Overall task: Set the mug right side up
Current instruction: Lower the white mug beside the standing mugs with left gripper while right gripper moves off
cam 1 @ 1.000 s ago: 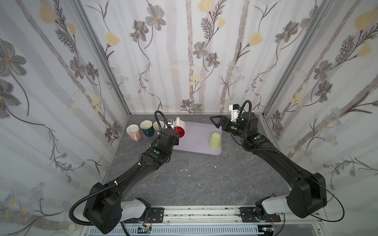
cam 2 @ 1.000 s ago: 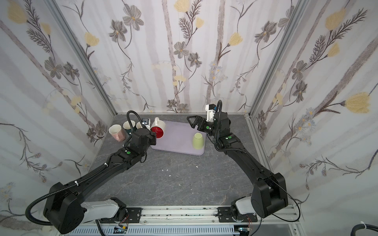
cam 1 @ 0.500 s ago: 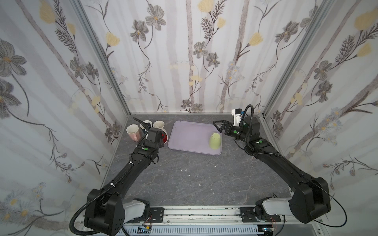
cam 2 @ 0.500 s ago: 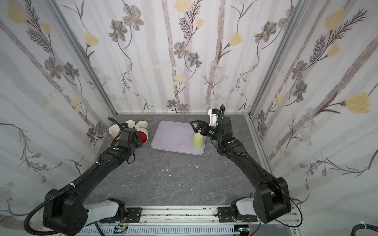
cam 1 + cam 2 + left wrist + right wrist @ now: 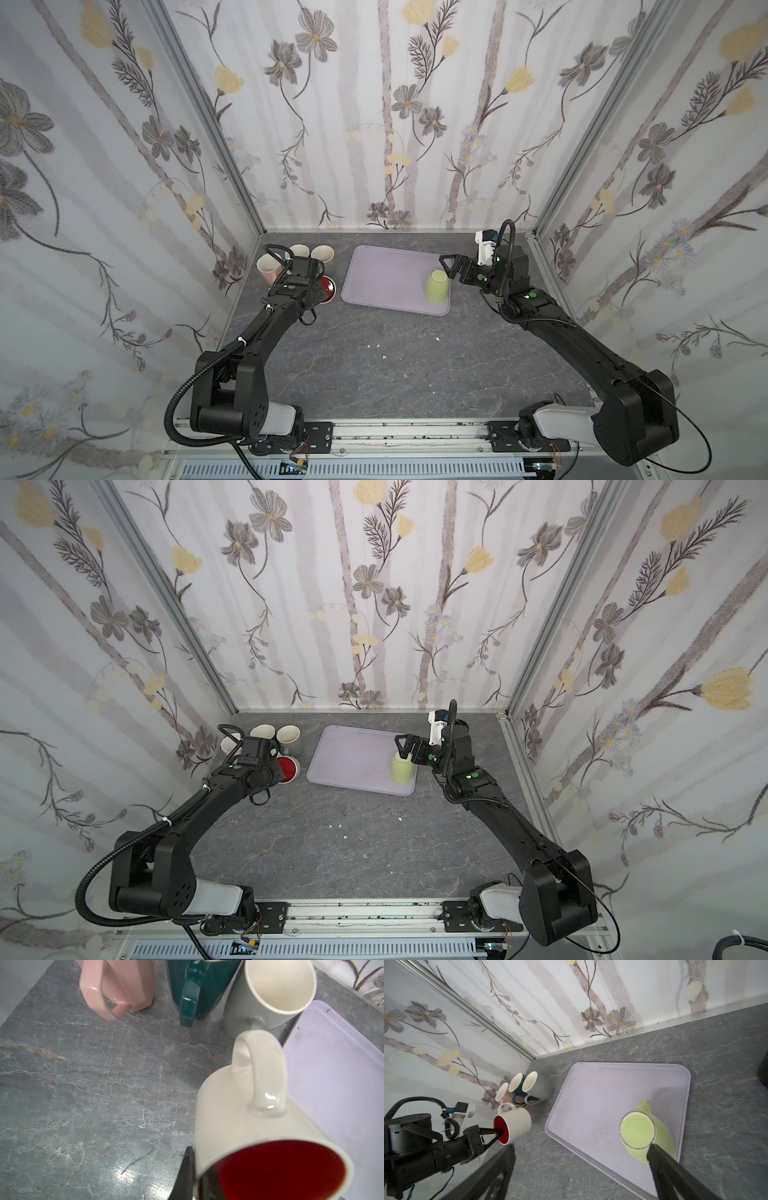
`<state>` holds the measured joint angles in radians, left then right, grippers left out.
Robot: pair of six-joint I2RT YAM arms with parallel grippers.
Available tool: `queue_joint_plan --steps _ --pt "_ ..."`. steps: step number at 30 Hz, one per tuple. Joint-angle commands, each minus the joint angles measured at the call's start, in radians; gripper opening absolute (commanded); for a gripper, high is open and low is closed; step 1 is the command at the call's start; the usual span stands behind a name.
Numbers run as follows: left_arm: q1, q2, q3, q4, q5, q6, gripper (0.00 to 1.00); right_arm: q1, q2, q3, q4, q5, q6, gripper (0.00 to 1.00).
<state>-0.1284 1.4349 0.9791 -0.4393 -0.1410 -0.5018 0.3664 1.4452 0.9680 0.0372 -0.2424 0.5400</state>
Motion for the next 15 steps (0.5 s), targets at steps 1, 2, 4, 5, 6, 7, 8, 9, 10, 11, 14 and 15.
queue_joint_plan --steps 1,2,4,5,6,7,8,9,10,11,14,15 --pt "0.017 0.035 0.035 -0.007 0.025 -0.006 0.00 0.009 0.001 -0.005 -0.034 0.082 -0.063 0.99" --pt "0.021 0.052 0.048 -0.022 0.032 -0.001 0.00 0.014 0.006 -0.005 -0.042 0.096 -0.074 1.00" --pt "0.030 0.083 0.070 -0.046 0.043 0.004 0.00 0.025 0.024 0.001 -0.065 0.118 -0.093 1.00" --pt "0.034 0.097 0.078 -0.054 0.052 0.005 0.00 0.031 0.033 0.003 -0.071 0.127 -0.102 1.00" --pt "0.040 0.107 0.087 -0.060 0.062 0.002 0.00 0.031 0.043 0.002 -0.073 0.123 -0.107 1.00" --pt "0.042 0.116 0.093 -0.066 0.069 0.003 0.00 0.034 0.051 0.002 -0.074 0.117 -0.109 0.99" --pt "0.045 0.125 0.102 -0.072 0.071 0.005 0.00 0.034 0.065 0.002 -0.073 0.107 -0.113 0.99" --pt "0.047 0.132 0.108 -0.079 0.068 0.006 0.00 0.034 0.077 0.004 -0.073 0.098 -0.116 1.00" --pt "0.047 0.138 0.114 -0.083 0.069 0.007 0.00 0.033 0.087 0.007 -0.077 0.093 -0.120 1.00" --pt "0.049 0.147 0.120 -0.085 0.076 0.012 0.00 0.033 0.100 0.011 -0.080 0.082 -0.124 1.00" --pt "0.050 0.183 0.150 -0.118 0.091 0.028 0.00 0.034 0.133 0.032 -0.092 0.063 -0.138 1.00" --pt "0.050 0.198 0.161 -0.132 0.097 0.032 0.00 0.034 0.143 0.037 -0.095 0.063 -0.140 1.00"
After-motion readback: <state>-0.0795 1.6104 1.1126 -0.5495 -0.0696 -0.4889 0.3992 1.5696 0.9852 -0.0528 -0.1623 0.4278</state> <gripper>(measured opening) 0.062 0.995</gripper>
